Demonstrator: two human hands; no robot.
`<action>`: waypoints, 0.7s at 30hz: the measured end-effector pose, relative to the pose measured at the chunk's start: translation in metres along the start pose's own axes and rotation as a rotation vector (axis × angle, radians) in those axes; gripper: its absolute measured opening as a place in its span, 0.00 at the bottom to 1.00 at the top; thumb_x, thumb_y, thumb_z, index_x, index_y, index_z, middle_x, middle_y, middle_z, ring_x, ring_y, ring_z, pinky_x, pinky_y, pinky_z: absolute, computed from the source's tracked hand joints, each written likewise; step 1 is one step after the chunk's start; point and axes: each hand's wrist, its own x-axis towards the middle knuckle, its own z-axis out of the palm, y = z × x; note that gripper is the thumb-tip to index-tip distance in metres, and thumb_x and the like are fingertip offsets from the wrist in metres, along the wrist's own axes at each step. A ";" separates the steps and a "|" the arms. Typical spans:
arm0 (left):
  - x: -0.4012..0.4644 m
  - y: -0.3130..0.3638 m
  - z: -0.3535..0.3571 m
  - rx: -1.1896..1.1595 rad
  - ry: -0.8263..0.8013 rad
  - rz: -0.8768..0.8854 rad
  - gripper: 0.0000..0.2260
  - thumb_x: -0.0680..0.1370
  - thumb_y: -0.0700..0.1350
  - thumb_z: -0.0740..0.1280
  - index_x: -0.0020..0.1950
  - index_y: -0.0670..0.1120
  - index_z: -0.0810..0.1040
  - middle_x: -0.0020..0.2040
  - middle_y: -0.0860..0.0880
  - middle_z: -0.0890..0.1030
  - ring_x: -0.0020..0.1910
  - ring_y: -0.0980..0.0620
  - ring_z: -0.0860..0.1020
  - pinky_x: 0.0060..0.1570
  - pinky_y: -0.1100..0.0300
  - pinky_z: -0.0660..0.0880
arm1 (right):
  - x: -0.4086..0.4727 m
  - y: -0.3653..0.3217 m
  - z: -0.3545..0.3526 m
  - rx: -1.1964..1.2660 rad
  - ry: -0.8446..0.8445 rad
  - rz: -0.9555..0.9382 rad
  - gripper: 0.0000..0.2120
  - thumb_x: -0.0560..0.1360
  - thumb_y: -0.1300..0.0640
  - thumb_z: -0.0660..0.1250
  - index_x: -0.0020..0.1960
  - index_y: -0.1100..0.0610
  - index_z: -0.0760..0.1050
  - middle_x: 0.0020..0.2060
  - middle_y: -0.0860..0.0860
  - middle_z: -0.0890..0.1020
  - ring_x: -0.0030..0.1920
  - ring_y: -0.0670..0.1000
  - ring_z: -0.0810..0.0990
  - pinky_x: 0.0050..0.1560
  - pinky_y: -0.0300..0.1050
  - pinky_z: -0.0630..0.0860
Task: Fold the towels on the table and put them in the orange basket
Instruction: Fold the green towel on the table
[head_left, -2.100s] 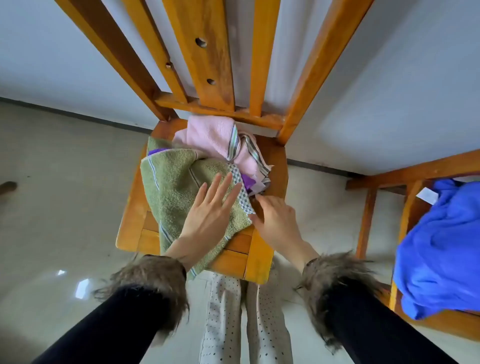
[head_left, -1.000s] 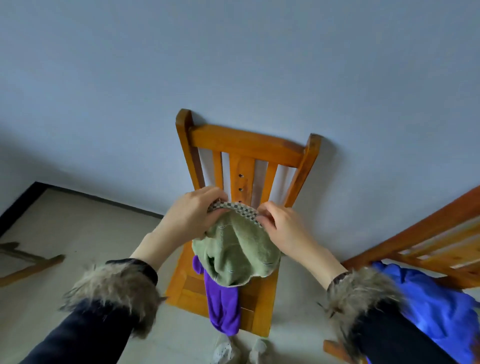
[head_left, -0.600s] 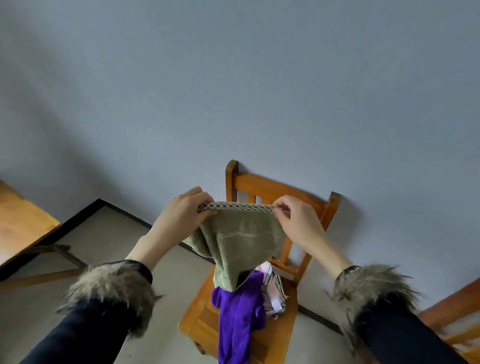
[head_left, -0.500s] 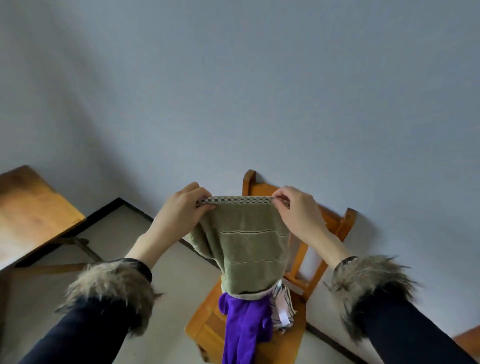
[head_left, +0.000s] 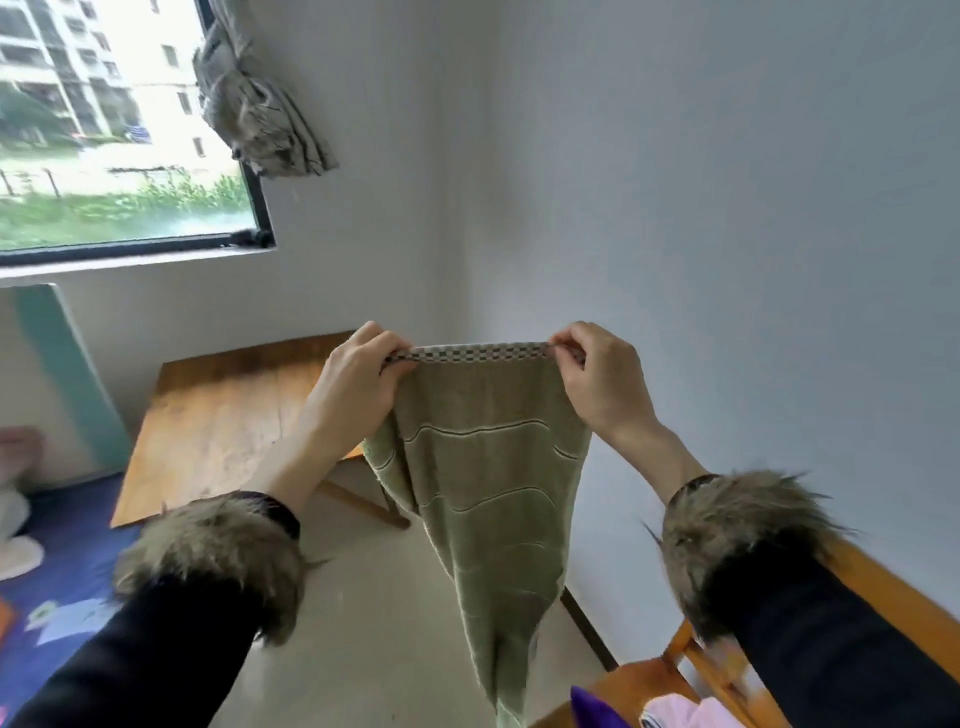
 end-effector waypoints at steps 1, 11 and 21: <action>0.002 -0.017 -0.009 0.008 0.012 -0.019 0.04 0.76 0.37 0.67 0.48 0.39 0.81 0.45 0.44 0.78 0.42 0.49 0.74 0.44 0.66 0.64 | 0.009 -0.009 0.019 0.009 -0.013 -0.017 0.06 0.77 0.62 0.63 0.48 0.60 0.79 0.44 0.52 0.81 0.44 0.52 0.78 0.48 0.45 0.74; 0.052 -0.190 -0.085 0.115 0.108 -0.133 0.06 0.74 0.41 0.70 0.47 0.40 0.81 0.46 0.46 0.79 0.42 0.53 0.72 0.44 0.67 0.65 | 0.116 -0.097 0.197 0.044 -0.037 -0.097 0.06 0.77 0.61 0.64 0.49 0.60 0.79 0.47 0.55 0.82 0.46 0.55 0.79 0.46 0.43 0.71; 0.119 -0.337 -0.098 0.172 0.122 -0.193 0.08 0.75 0.42 0.69 0.49 0.39 0.81 0.47 0.44 0.80 0.43 0.51 0.73 0.48 0.63 0.68 | 0.218 -0.133 0.339 0.029 -0.067 -0.117 0.07 0.76 0.60 0.63 0.50 0.58 0.80 0.47 0.55 0.82 0.50 0.58 0.78 0.53 0.53 0.72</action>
